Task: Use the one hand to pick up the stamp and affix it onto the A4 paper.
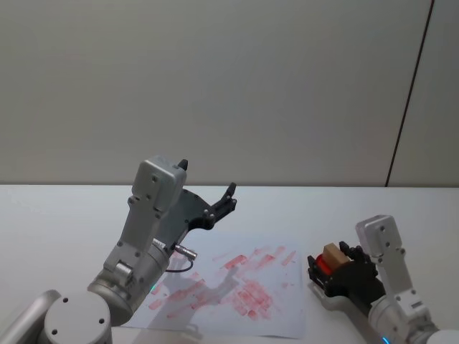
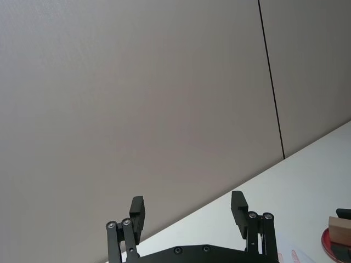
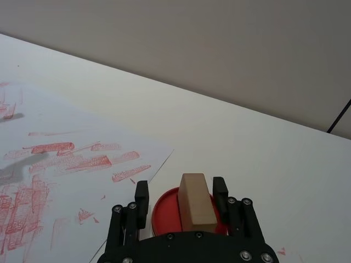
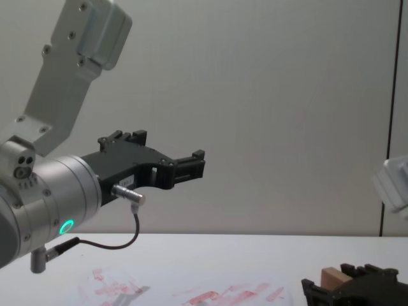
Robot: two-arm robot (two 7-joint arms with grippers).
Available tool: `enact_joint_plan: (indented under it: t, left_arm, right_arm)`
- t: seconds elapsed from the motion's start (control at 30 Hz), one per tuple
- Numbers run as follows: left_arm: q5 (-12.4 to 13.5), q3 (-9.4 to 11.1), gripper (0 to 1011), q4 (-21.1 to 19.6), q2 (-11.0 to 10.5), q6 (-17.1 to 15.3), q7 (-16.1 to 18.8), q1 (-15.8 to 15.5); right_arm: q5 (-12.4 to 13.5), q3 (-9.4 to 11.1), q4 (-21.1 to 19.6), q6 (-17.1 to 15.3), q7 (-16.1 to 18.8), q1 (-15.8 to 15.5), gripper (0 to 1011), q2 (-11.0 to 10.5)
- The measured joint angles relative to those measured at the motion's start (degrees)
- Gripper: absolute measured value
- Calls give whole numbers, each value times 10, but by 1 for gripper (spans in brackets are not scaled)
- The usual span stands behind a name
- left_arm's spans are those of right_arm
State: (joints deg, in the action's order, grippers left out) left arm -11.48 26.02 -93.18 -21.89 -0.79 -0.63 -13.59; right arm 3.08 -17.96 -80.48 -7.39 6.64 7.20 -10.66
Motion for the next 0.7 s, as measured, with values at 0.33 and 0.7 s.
enact_joint_plan:
  t: [0.33, 0.7]
  left_arm:
    - [0, 0, 1002, 0, 0, 0, 0, 0]
    - [0, 0, 1002, 0, 0, 0, 0, 0]
  right_arm:
    - [-3, -1, 8, 2, 0, 4, 425, 4]
    - [-4, -2, 11, 3, 0, 6, 220, 5]
